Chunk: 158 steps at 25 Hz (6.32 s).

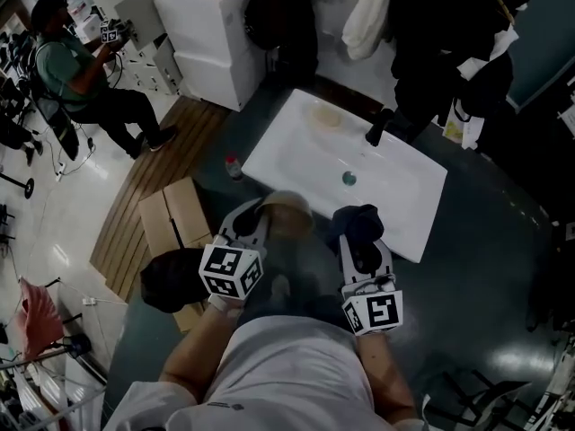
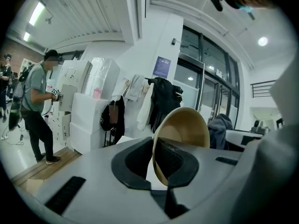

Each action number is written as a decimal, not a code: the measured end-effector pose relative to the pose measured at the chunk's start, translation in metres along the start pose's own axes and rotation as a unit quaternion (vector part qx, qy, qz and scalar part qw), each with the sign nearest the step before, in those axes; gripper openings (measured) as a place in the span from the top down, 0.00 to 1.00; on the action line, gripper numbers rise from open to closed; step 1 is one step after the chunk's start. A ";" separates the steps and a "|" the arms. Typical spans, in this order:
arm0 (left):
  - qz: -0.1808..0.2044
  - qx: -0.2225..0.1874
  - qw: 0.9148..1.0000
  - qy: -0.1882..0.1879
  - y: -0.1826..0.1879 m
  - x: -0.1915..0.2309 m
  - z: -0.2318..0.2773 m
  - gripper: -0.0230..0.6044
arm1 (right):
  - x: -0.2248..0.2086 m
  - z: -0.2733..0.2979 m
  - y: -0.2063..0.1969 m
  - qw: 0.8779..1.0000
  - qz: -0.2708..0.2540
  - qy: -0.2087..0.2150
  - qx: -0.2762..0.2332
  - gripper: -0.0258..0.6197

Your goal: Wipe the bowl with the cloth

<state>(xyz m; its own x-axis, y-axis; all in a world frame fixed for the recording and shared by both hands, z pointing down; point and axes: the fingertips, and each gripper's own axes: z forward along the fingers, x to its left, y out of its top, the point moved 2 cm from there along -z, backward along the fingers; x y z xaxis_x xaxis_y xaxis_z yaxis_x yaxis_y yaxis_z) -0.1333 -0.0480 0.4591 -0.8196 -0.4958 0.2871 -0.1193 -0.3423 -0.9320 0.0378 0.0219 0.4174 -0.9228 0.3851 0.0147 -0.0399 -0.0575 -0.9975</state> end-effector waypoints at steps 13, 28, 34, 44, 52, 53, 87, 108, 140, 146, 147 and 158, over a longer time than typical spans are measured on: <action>0.004 0.042 0.999 0.023 0.016 0.012 0.059 0.93 | 0.019 0.038 0.026 0.994 0.028 0.102 -0.027 0.82; 0.023 0.047 0.998 -0.040 0.035 -0.039 0.110 0.93 | -0.023 0.092 0.006 0.994 0.012 0.100 0.043 0.82; 0.031 0.039 0.998 -0.043 0.036 -0.045 0.111 0.93 | -0.029 0.106 0.002 0.993 0.021 0.098 0.058 0.82; 0.047 0.027 0.998 -0.035 0.030 -0.067 0.106 0.89 | -0.047 0.110 -0.002 0.991 0.095 0.056 0.074 0.82; 0.021 0.012 0.999 -0.024 0.029 -0.064 0.107 0.88 | -0.057 0.119 -0.003 0.953 0.293 0.037 0.060 0.82; 0.021 0.010 0.999 -0.023 0.029 -0.065 0.108 0.88 | -0.059 0.120 -0.004 0.945 0.321 0.034 0.056 0.82; 0.032 0.048 0.998 -0.034 0.021 -0.051 0.113 0.86 | -0.029 0.129 -0.039 0.889 -0.410 0.114 0.171 0.82; 0.057 0.073 0.995 -0.044 0.022 -0.046 0.119 0.86 | -0.026 0.135 -0.053 0.822 -0.510 0.107 0.231 0.82; 0.033 0.032 0.999 -0.027 0.027 -0.055 0.113 0.85 | -0.058 0.126 -0.021 0.989 -0.080 0.020 0.127 0.82; 0.018 0.034 0.999 -0.022 0.025 -0.048 0.110 0.86 | -0.036 0.126 -0.031 0.941 -0.280 0.063 0.181 0.82; 0.013 0.034 0.999 -0.020 0.024 -0.047 0.110 0.86 | -0.032 0.126 -0.034 0.937 -0.284 0.075 0.188 0.82; 0.014 0.032 0.999 0.003 0.021 -0.035 0.107 0.88 | -0.006 0.114 -0.046 0.935 -0.190 0.191 0.232 0.82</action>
<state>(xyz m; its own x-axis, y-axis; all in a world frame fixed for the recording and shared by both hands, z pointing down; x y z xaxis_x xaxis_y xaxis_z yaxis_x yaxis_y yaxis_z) -0.0467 -0.1233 0.4528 -0.8253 -0.5016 0.2593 -0.0596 -0.3793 -0.9234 0.0012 -0.0831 0.4715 -0.6077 0.7546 0.2474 -0.5808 -0.2098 -0.7866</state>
